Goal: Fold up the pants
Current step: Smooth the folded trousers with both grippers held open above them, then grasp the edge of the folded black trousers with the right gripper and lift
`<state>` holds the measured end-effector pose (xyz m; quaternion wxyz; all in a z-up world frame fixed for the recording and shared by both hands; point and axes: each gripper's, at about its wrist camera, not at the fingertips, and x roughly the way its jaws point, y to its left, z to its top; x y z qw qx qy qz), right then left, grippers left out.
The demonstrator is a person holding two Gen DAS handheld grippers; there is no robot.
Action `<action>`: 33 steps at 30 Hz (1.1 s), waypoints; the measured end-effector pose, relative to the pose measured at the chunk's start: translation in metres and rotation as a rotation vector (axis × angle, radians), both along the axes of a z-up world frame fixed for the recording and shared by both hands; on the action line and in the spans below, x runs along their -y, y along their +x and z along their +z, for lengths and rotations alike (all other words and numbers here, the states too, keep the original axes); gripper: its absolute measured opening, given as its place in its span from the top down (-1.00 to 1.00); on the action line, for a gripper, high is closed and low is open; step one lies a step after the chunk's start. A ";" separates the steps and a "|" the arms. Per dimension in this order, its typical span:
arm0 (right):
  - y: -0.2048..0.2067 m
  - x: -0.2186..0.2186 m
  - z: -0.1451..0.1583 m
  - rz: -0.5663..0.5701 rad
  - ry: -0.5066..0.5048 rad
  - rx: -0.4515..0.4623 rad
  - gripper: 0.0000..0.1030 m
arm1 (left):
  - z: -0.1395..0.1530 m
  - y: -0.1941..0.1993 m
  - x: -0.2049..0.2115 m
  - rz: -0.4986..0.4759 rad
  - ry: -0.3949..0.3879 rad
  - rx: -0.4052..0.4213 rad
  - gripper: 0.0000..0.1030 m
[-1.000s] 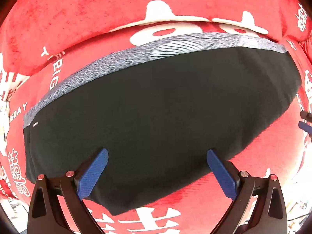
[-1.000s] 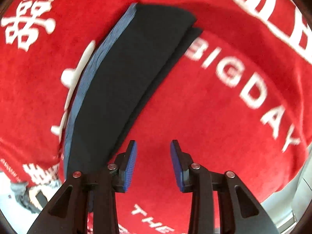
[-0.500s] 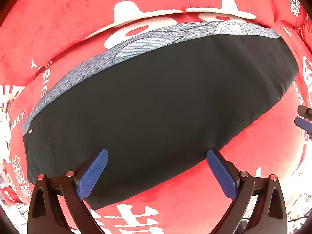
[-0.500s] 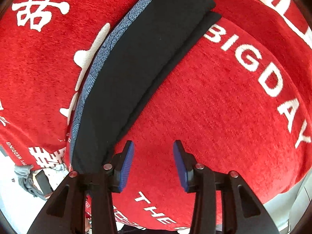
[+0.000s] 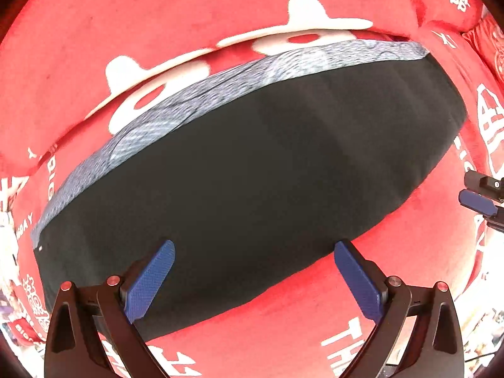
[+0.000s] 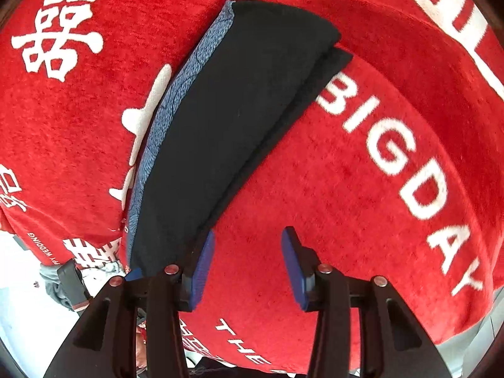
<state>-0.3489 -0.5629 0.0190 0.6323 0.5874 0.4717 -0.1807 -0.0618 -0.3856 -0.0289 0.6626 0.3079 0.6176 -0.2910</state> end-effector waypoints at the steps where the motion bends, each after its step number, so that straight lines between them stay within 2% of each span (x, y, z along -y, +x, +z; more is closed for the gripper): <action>1: -0.001 0.004 -0.001 -0.004 0.005 0.005 0.07 | 0.001 -0.004 0.006 -0.001 -0.001 -0.001 -0.98; 9: -0.010 0.032 -0.010 -0.049 0.031 0.054 0.06 | 0.000 -0.011 0.042 -0.001 -0.011 -0.006 -0.98; 16: -0.015 0.053 -0.013 -0.100 0.030 0.091 0.06 | -0.001 -0.012 0.062 0.063 -0.035 -0.045 -0.98; 21: -0.025 0.061 -0.024 -0.172 0.065 0.129 0.06 | 0.011 -0.006 0.076 0.104 -0.098 0.013 -0.98; 25: -0.036 0.070 -0.036 -0.253 0.076 0.182 0.06 | -0.007 -0.005 0.082 0.125 -0.072 0.017 -0.98; 27: -0.041 0.076 -0.040 -0.306 0.078 0.210 0.06 | -0.022 -0.003 0.088 0.144 -0.057 -0.012 -0.98; 33: -0.033 0.088 -0.043 -0.341 0.054 0.266 0.01 | -0.023 -0.012 0.087 0.152 -0.088 0.010 -0.98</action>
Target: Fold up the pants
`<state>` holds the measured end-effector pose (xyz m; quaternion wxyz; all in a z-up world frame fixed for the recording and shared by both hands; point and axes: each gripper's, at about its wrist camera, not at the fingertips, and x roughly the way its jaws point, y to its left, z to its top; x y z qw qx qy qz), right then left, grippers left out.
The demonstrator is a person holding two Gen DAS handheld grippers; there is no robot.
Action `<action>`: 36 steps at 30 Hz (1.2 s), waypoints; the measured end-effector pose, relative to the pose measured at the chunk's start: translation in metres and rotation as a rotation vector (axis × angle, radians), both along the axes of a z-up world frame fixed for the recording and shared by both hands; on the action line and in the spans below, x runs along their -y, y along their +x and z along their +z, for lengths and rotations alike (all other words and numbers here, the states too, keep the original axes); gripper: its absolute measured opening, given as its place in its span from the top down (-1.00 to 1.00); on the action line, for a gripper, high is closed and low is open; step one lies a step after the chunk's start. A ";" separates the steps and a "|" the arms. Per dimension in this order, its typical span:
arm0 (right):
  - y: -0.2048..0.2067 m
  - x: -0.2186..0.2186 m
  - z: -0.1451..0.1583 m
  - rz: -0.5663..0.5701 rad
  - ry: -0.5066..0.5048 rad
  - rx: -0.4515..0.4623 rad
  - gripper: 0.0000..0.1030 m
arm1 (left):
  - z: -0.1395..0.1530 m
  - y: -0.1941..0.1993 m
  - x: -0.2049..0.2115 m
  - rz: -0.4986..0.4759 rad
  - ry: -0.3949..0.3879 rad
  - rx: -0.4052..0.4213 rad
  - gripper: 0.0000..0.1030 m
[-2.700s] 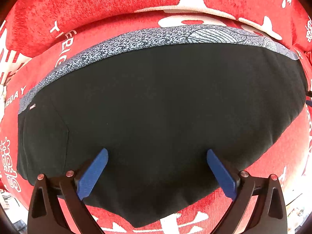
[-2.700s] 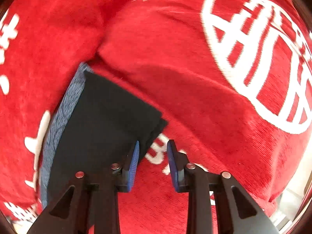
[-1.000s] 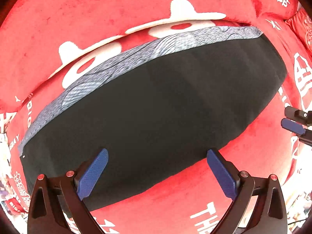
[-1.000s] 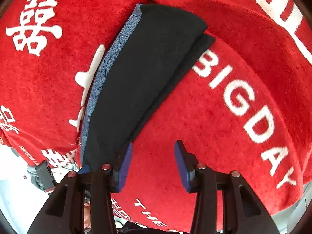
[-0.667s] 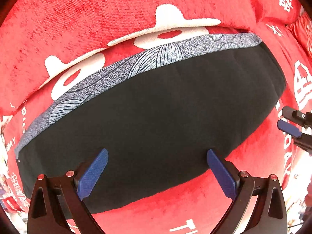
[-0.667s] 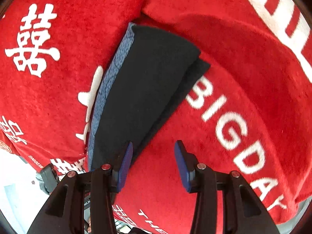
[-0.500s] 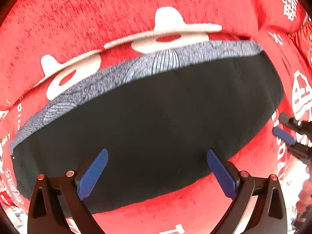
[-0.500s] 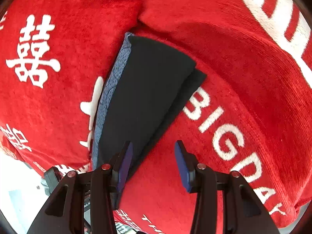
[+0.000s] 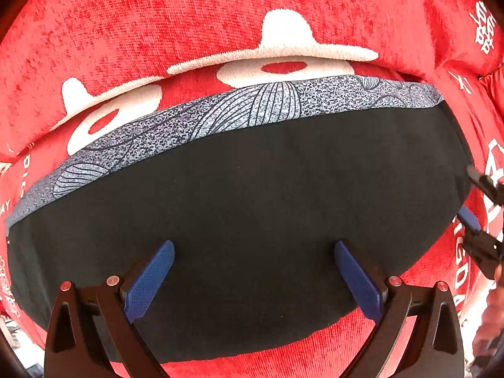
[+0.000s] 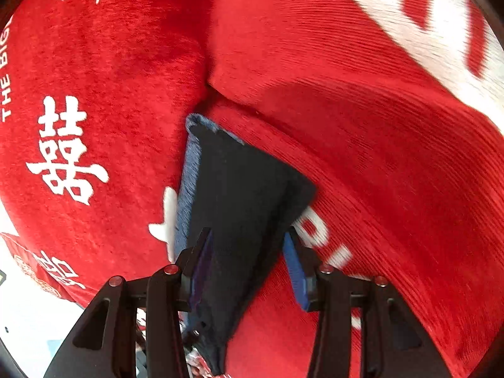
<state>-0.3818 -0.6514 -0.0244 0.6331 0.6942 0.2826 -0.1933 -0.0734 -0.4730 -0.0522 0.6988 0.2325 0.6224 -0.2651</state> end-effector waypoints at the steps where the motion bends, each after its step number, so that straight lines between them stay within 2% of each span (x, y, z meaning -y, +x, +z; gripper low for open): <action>1: 0.002 0.001 -0.001 -0.013 0.005 0.010 0.01 | 0.000 0.000 0.001 -0.004 0.001 -0.002 -0.98; 4: 0.008 0.003 -0.008 -0.063 0.059 0.065 0.02 | 0.001 -0.001 0.009 -0.018 0.009 -0.008 -0.95; 5: 0.013 0.002 -0.010 -0.068 0.080 0.082 0.13 | 0.003 -0.001 0.011 -0.024 0.008 -0.012 -0.86; 6: 0.016 0.002 -0.010 -0.065 0.091 0.095 0.28 | 0.006 -0.001 0.014 -0.030 0.010 -0.012 -0.82; 7: 0.019 0.001 -0.010 -0.056 0.099 0.115 0.73 | 0.009 0.005 0.020 -0.033 0.008 -0.002 -0.73; 10: 0.022 -0.001 0.004 -0.049 0.095 0.202 0.73 | 0.028 0.019 0.037 -0.011 -0.041 0.078 -0.73; 12: 0.025 -0.002 0.021 -0.006 0.062 0.237 0.73 | 0.033 0.032 0.051 0.023 -0.060 0.124 -0.73; 14: 0.029 -0.005 0.036 0.034 0.035 0.258 0.73 | 0.024 0.044 0.064 0.061 -0.032 0.128 -0.73; 17: 0.039 -0.011 0.057 0.078 -0.005 0.270 0.73 | -0.007 0.044 0.079 0.086 0.008 0.052 -0.75; 19: 0.050 -0.019 0.067 0.125 -0.032 0.265 0.73 | -0.008 0.033 0.085 0.057 -0.002 0.126 -0.77; 20: 0.057 -0.024 0.075 0.154 -0.058 0.268 0.73 | -0.008 0.030 0.086 0.043 -0.005 0.134 -0.77; 23: 0.073 -0.036 0.093 0.231 -0.127 0.253 0.73 | -0.004 0.040 0.076 0.057 -0.041 0.069 -0.77; 25: 0.082 -0.046 0.108 0.288 -0.188 0.236 0.73 | 0.007 0.050 0.066 0.072 -0.060 0.055 -0.76; 30: 0.117 -0.090 0.156 0.486 -0.423 0.116 0.73 | 0.049 0.066 0.018 0.104 -0.138 0.126 -0.76; 33: 0.144 -0.130 0.174 0.596 -0.564 0.028 0.73 | 0.064 0.082 -0.031 0.133 -0.134 0.153 -0.76; 36: 0.172 -0.179 0.172 0.713 -0.676 -0.056 0.73 | 0.063 0.100 -0.082 0.193 -0.108 0.139 -0.76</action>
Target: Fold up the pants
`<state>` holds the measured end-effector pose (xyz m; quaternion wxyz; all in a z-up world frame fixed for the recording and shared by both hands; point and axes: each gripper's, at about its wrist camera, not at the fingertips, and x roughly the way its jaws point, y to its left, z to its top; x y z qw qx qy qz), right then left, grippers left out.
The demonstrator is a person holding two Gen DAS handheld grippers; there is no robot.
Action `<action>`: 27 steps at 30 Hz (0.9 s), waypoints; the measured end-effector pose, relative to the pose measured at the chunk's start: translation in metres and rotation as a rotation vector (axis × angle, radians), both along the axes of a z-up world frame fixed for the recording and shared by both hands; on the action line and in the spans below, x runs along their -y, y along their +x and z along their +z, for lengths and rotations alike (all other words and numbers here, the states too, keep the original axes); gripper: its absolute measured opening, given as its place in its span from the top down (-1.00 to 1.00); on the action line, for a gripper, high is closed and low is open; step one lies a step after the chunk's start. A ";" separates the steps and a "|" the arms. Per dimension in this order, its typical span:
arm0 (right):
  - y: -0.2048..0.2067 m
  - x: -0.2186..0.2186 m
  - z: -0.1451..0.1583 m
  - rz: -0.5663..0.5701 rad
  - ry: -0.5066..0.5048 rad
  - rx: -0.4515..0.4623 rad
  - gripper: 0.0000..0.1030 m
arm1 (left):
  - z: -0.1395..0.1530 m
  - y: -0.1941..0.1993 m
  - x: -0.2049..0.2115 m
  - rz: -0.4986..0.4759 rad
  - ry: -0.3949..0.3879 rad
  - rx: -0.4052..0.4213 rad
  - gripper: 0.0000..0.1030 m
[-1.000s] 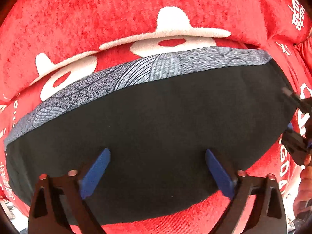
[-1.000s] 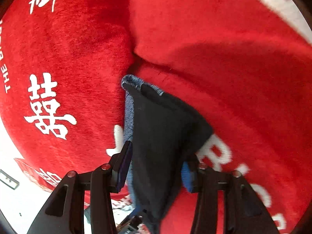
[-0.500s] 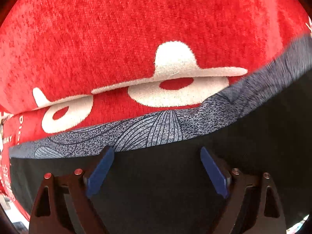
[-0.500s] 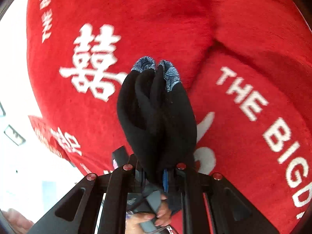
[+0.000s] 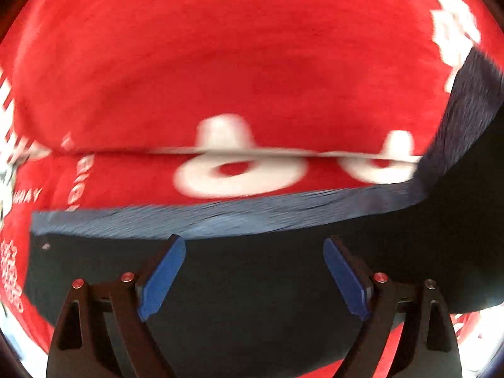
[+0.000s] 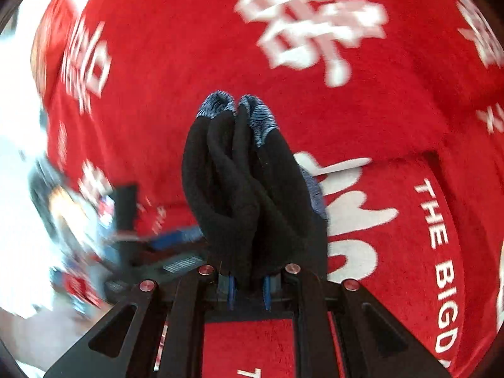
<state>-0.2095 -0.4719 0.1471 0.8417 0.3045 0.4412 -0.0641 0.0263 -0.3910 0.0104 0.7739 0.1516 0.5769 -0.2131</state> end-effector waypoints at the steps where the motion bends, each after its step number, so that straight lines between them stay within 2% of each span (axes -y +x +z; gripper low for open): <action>1: 0.010 -0.016 -0.005 0.025 -0.033 -0.026 0.72 | -0.001 0.010 -0.024 0.028 0.012 -0.010 -0.76; 2: 0.024 -0.038 -0.015 0.054 -0.063 -0.056 0.71 | -0.005 0.007 -0.063 0.048 0.023 -0.016 -0.76; 3: 0.033 -0.057 -0.025 0.076 -0.083 -0.081 0.71 | -0.007 0.014 -0.083 0.074 0.037 -0.027 -0.76; 7: 0.066 -0.132 -0.078 0.176 -0.173 -0.224 0.66 | -0.021 0.017 -0.140 0.119 0.039 -0.090 -0.76; 9: 0.077 -0.168 -0.103 0.223 -0.278 -0.313 0.57 | -0.022 0.018 -0.152 0.100 0.037 -0.098 -0.76; 12: 0.085 -0.213 -0.107 0.293 -0.502 -0.371 0.23 | -0.020 0.018 -0.166 0.047 -0.012 -0.140 -0.76; 13: 0.086 -0.227 -0.103 0.335 -0.541 -0.379 0.02 | -0.020 0.021 -0.160 0.035 -0.029 -0.157 -0.76; 15: 0.087 -0.246 -0.090 0.404 -0.560 -0.357 -0.06 | -0.016 0.022 -0.161 -0.002 -0.088 -0.203 -0.76; 17: 0.079 -0.250 -0.073 0.447 -0.523 -0.330 -0.03 | -0.013 0.017 -0.151 -0.069 -0.179 -0.266 -0.76; 18: 0.072 -0.242 -0.063 0.421 -0.482 -0.318 -0.02 | -0.011 0.015 -0.147 -0.100 -0.213 -0.299 -0.76; 19: 0.067 -0.226 -0.053 0.360 -0.431 -0.307 -0.02 | -0.009 0.010 -0.139 -0.145 -0.256 -0.346 -0.76; 22: 0.046 -0.165 -0.038 0.161 -0.294 -0.286 -0.02 | -0.007 -0.004 -0.113 -0.251 -0.334 -0.416 -0.76; 24: 0.042 -0.127 -0.039 0.057 -0.218 -0.276 -0.02 | -0.011 -0.010 -0.101 -0.285 -0.358 -0.446 -0.76; 27: 0.044 -0.080 -0.064 -0.018 -0.065 -0.301 -0.03 | -0.014 -0.020 -0.085 -0.294 -0.381 -0.484 -0.76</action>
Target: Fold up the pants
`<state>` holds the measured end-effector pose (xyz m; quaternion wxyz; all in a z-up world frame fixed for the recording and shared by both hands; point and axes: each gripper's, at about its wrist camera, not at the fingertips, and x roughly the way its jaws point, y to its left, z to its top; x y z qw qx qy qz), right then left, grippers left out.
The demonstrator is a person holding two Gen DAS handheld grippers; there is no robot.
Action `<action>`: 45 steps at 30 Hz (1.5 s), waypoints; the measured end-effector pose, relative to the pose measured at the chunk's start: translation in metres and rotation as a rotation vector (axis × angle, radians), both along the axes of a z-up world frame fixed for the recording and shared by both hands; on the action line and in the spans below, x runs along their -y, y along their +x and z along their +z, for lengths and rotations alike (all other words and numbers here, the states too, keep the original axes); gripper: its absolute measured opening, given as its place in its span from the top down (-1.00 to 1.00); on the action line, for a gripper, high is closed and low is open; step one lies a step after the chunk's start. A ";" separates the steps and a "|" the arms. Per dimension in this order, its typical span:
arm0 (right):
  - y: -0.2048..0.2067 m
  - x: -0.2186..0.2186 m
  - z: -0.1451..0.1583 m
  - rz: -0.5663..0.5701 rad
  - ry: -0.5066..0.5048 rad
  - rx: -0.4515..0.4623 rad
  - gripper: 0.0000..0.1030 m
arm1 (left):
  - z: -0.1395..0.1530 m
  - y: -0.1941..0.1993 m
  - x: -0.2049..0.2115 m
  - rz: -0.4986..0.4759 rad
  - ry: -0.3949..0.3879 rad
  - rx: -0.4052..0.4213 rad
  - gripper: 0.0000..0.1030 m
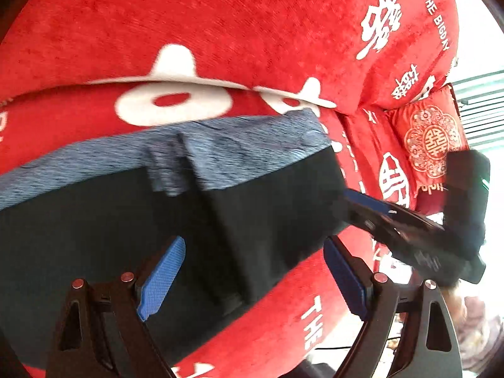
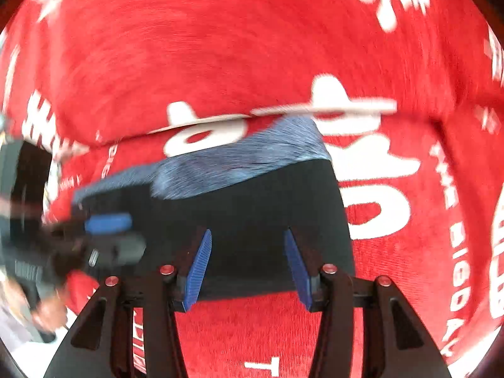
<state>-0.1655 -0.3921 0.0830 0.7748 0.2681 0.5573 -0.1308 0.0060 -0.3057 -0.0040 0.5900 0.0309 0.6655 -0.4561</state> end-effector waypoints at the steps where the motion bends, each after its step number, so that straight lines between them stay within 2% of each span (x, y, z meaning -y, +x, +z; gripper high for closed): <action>1: 0.000 0.011 -0.011 -0.029 0.064 -0.004 -0.02 | 0.000 -0.004 0.004 -0.001 -0.001 -0.011 -0.75; 2: 0.000 0.016 -0.022 -0.046 0.121 -0.006 -0.02 | 0.000 -0.007 0.006 -0.007 -0.009 -0.019 -0.69; 4: -0.003 0.021 -0.029 -0.063 0.159 0.004 -0.02 | 0.003 -0.012 0.010 -0.034 -0.032 -0.028 -0.62; 8: -0.005 0.015 -0.029 -0.052 0.163 0.019 -0.02 | 0.009 -0.020 0.017 -0.072 -0.035 -0.020 -0.62; 12: -0.005 0.016 -0.031 -0.062 0.185 0.030 -0.03 | -0.005 -0.017 0.027 -0.056 -0.005 -0.051 -0.58; 13: -0.005 0.016 -0.032 -0.067 0.191 0.034 -0.03 | -0.010 -0.016 0.030 -0.047 0.008 -0.056 -0.14; 14: -0.006 0.018 -0.033 -0.071 0.194 0.036 -0.03 | -0.016 -0.015 0.033 -0.046 0.034 -0.056 0.67; 15: -0.006 0.019 -0.033 -0.073 0.200 0.037 -0.03 | -0.020 -0.014 0.035 -0.045 0.062 -0.055 0.93; 16: -0.008 0.020 -0.031 -0.077 0.203 0.035 -0.03 | -0.020 -0.013 0.034 -0.030 0.089 -0.029 0.92; 18: -0.010 0.020 -0.024 -0.075 0.214 0.041 -0.03 | -0.013 -0.013 0.028 -0.012 0.068 0.002 0.92; 19: -0.011 0.020 -0.018 -0.065 0.218 0.051 0.11 | -0.007 -0.015 0.022 -0.008 0.053 0.020 0.92; 20: -0.012 0.020 -0.013 -0.056 0.220 0.065 0.46 | -0.004 -0.016 0.017 -0.011 0.051 0.031 0.92; 22: -0.009 0.022 -0.002 -0.035 0.218 0.086 0.61 | -0.005 -0.021 0.009 -0.019 0.068 0.040 0.92; 27: 0.023 0.040 -0.002 -0.033 0.184 0.097 0.65 | -0.017 -0.028 0.009 -0.029 0.095 0.049 0.92; 29: 0.039 0.047 -0.017 -0.043 0.183 0.082 0.65 | -0.021 -0.027 0.008 -0.011 0.097 0.046 0.92; 30: 0.046 0.050 -0.032 -0.043 0.182 0.046 0.66 | -0.022 -0.026 0.008 0.000 0.098 0.042 0.92; 32: 0.055 0.052 -0.067 -0.048 0.212 -0.025 0.82 | -0.022 -0.025 0.008 0.021 0.110 0.059 0.92; 33: 0.055 0.053 -0.071 -0.048 0.216 0.004 0.85 | -0.021 -0.024 0.008 0.023 0.118 0.062 0.91; 34: 0.055 0.054 -0.072 -0.045 0.208 0.031 0.87 | -0.019 -0.024 0.008 0.022 0.127 0.059 0.91; 37: 0.054 0.052 -0.068 -0.057 0.211 0.017 0.87 | -0.009 -0.024 0.008 0.013 0.147 0.084 0.91; 38: 0.054 0.052 -0.067 -0.057 0.212 0.011 0.82 | -0.005 -0.024 0.007 0.011 0.160 0.101 0.90; 39: 0.055 0.050 -0.064 -0.051 0.213 0.007 0.78 | -0.003 -0.024 0.006 0.010 0.163 0.105 0.83; 40: 0.058 0.046 -0.062 -0.039 0.210 0.000 0.78 | 0.002 -0.023 0.004 0.020 0.173 0.127 0.64; 41: 0.060 0.038 -0.058 -0.017 0.203 -0.010 0.78 | 0.005 -0.023 0.000 0.030 0.194 0.161 0.17; 43: 0.066 0.022 -0.055 0.023 0.207 -0.005 0.72 | 0.011 -0.021 -0.010 0.052 0.226 0.225 -0.40; 45: 0.077 0.001 -0.054 0.070 0.255 0.012 0.71 | 0.013 -0.017 -0.022 0.071 0.240 0.236 -0.41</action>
